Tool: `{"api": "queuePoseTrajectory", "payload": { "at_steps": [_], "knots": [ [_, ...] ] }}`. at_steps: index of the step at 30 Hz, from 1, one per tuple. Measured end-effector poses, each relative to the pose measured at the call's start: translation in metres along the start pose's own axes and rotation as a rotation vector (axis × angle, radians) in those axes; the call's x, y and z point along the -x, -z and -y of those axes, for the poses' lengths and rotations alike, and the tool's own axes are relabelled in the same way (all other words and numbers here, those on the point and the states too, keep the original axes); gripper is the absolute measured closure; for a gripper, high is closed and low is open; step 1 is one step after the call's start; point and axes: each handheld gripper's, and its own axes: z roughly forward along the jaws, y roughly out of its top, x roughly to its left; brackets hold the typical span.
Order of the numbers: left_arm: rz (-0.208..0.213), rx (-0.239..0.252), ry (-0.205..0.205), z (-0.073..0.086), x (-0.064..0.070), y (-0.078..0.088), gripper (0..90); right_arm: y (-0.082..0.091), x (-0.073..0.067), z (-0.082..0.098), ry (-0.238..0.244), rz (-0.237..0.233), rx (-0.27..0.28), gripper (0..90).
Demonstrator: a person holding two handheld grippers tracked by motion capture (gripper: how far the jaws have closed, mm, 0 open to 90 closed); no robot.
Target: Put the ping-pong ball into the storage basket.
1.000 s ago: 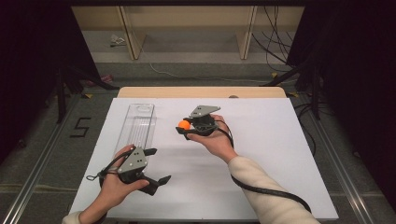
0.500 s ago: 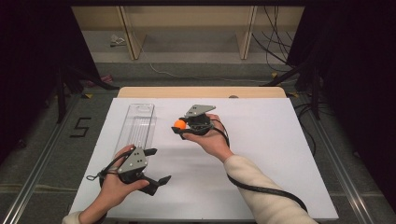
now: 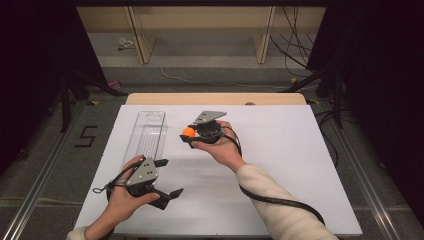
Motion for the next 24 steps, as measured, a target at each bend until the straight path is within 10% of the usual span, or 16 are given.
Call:
{"api": "queuePoseTrajectory", "payload": {
  "at_steps": [24],
  "knots": [
    [0.005,-0.003,-0.003,0.000,0.001,-0.001,0.0,-0.013,-0.006,-0.012,0.012,-0.017,0.000,51.7]
  ]
}}
